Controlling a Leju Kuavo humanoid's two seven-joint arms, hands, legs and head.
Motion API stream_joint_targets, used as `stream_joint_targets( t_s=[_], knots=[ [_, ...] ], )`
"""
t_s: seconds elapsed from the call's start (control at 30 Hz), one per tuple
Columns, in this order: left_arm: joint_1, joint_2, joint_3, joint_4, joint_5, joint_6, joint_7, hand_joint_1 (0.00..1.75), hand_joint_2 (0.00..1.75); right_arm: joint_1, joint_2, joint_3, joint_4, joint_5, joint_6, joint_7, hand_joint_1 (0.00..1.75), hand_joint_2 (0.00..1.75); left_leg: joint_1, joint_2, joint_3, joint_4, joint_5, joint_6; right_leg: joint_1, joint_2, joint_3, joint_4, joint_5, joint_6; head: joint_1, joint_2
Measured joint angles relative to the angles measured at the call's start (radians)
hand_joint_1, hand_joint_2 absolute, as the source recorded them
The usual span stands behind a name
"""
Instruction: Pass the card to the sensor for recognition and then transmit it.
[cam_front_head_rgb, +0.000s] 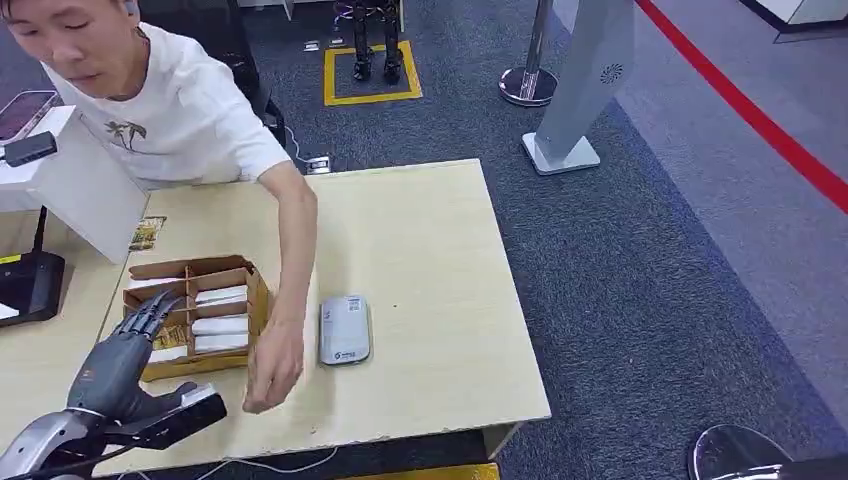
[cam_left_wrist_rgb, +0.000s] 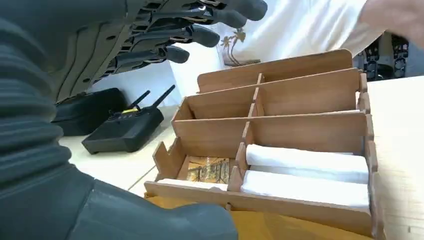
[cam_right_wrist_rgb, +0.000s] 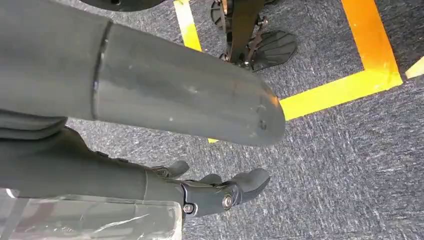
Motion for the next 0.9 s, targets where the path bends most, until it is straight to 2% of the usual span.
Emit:
stream_joint_targets(
  t_s=[0.9],
  knots=[
    [0.000,-0.008,0.006,0.000,-0.005,0.009,0.000,0.00,1.75,0.000,-0.004,0.000,0.000,0.000,0.000,0.000,0.00,0.00,0.000,0.000,0.000,0.000,0.000,0.000,0.000,0.000,0.000,0.000,0.000,0.000,0.000,0.000]
  ],
)
